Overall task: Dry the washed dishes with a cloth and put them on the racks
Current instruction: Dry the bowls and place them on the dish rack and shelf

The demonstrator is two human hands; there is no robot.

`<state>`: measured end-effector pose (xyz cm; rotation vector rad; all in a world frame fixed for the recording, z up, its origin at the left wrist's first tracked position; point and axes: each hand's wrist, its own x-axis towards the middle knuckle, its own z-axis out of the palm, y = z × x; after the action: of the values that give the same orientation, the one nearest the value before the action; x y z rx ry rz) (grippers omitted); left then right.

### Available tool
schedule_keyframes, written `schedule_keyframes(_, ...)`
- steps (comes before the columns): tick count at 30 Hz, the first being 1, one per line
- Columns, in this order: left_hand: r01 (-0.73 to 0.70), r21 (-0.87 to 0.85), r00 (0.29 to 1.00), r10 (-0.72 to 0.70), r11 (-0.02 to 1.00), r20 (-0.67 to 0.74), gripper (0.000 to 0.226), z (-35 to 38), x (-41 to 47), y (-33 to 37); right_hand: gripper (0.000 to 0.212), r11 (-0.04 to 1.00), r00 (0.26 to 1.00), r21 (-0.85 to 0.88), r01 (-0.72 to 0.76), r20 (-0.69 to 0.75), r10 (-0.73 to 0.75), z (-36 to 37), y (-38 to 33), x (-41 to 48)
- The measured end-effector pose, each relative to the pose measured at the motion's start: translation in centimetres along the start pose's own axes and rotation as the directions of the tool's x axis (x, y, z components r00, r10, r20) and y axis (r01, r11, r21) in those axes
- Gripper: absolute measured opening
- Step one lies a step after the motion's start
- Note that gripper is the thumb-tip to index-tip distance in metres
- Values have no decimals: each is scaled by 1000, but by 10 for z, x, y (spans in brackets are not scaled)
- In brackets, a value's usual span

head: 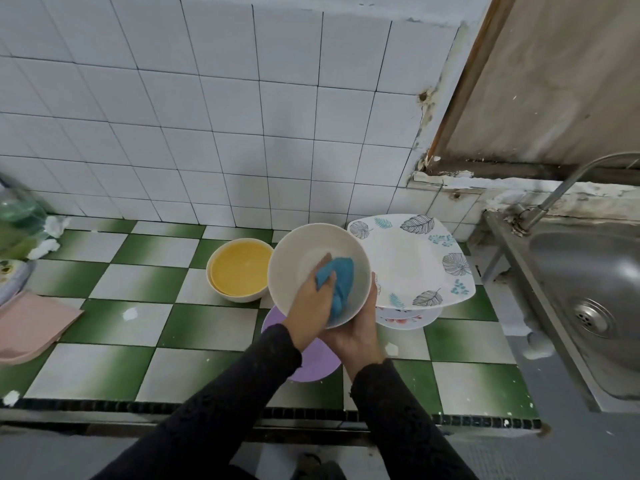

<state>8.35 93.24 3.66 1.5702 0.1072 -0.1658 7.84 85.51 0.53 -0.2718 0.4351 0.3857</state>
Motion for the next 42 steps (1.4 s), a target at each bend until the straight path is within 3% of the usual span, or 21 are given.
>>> schedule_keyframes(2,-23,-176,990,-2,984,-139,35,-11,6,7,85,998,999,-43,-36,27,38,-3,-6,0)
schedule_keyframes(4,-186,-175,953,134,967,-272,39,-21,9,2,87,997,998,-47,-54,42,56,-8,-13,3)
schedule_keyframes(7,-388,152,888,413,909,-204,45,-26,15,-14,89,994,997,-84,-62,44,66,-10,-13,4)
schedule_keyframes(10,-394,435,894,447,810,-21,62,-26,27,-29,88,989,997,-134,-66,35,72,-12,-8,6)
schedule_keyframes(12,-335,610,919,391,718,44,68,-24,36,-38,83,982,997,-179,-56,32,63,-12,-5,6)
schedule_keyframes(15,-269,829,959,215,491,184,72,-21,41,-45,78,982,996,-175,-68,48,77,-9,-1,4)
schedule_keyframes(20,-309,800,937,20,515,348,71,-32,48,-41,74,983,989,-171,-61,126,83,-12,-1,6)
schedule_keyframes(25,-250,811,895,-193,529,402,70,-33,54,-25,83,990,985,-140,-12,167,36,-23,-9,15)
schedule_keyframes(28,-200,777,847,-293,597,443,56,-29,49,-14,87,990,990,-138,13,141,7,-28,-20,18)
schedule_keyframes(31,-149,820,843,-362,553,397,41,-22,31,0,93,979,997,-201,15,81,1,-32,-29,19)
schedule_keyframes(33,-133,793,858,-331,594,393,33,-19,25,8,99,975,996,-216,58,80,-42,-32,-30,19)
schedule_keyframes(35,-41,657,867,-300,752,397,23,-15,17,12,98,975,994,-200,97,67,-85,-33,-29,20)
schedule_keyframes(37,104,340,896,-236,935,375,30,-5,9,13,94,978,994,-177,112,31,-108,-31,-27,20)
schedule_keyframes(38,153,162,920,-200,975,337,33,1,3,16,91,980,993,-164,116,24,-114,-31,-26,21)
schedule_keyframes(40,187,-90,959,-162,978,232,35,13,-3,21,78,984,994,-137,111,40,-106,-25,-22,16)
schedule_keyframes(42,185,-206,977,-158,961,141,29,18,0,25,62,989,994,-117,91,78,-82,-19,-17,12)
